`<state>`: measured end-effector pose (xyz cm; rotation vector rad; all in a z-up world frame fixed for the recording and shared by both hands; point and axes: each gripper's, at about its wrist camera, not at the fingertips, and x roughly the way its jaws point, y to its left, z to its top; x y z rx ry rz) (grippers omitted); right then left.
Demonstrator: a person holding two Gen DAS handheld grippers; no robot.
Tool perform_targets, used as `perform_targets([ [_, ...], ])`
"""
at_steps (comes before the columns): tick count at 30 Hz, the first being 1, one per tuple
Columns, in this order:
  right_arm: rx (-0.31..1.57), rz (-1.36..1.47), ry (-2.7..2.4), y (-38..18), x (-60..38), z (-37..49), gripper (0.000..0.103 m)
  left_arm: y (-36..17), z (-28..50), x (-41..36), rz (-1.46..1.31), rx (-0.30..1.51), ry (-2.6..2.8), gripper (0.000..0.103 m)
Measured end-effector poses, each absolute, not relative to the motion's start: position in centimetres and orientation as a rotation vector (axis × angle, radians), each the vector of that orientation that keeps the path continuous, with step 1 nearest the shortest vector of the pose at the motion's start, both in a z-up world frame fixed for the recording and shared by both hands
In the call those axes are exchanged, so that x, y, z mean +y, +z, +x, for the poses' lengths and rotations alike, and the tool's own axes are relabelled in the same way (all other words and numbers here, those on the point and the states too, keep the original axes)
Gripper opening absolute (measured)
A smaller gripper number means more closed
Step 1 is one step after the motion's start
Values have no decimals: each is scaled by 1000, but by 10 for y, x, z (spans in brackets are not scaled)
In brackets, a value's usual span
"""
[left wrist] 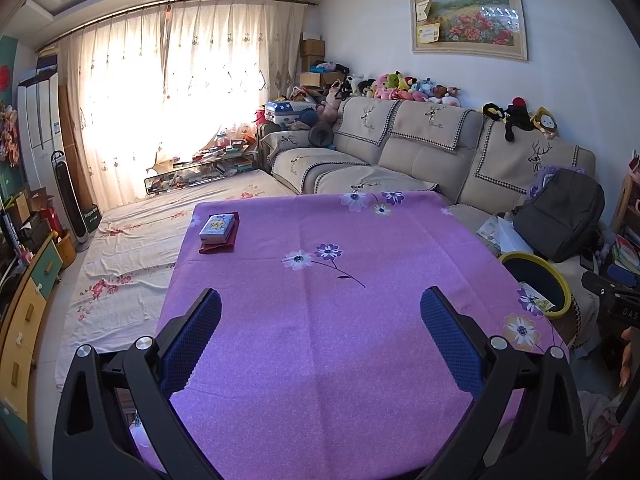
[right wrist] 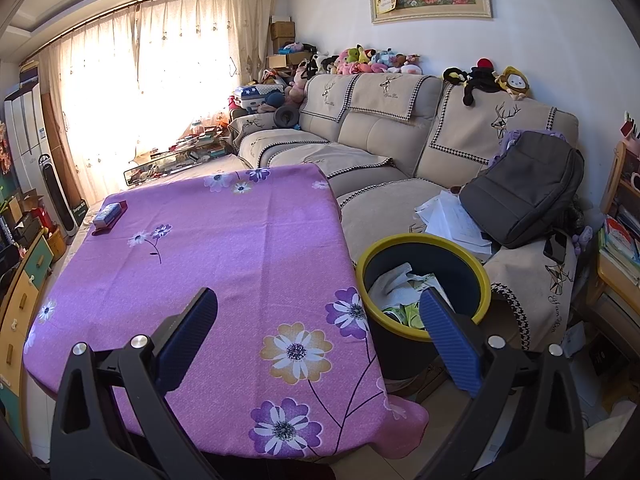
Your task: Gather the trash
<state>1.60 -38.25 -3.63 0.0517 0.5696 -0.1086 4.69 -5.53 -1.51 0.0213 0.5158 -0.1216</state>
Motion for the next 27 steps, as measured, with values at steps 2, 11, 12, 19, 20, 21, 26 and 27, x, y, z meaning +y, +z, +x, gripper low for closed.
perform_targets([
  [2, 570, 51, -109, -37, -382, 16, 96, -16, 48, -55, 20, 518, -122, 98],
  [11, 570, 53, -109, -37, -382, 18, 96, -18, 48, -56, 21, 523, -123, 98],
  [12, 570, 52, -109, -36, -382, 17, 96, -18, 48, -56, 22, 523, -122, 98],
  [19, 570, 52, -108, -36, -382, 18, 96, -18, 49, -56, 23, 526, -121, 98],
  [20, 570, 52, -108, -36, -382, 17, 96, -19, 49, -56, 23, 527, -122, 98],
  [21, 571, 52, -108, -36, -382, 17, 96, -20, 49, -56, 24, 528, -121, 98],
  [26, 573, 52, -109, -36, -382, 18, 96, -22, 52, -56, 27, 533, -118, 98],
  [27, 573, 52, -108, -36, -382, 18, 96, -22, 52, -56, 27, 533, -118, 98],
])
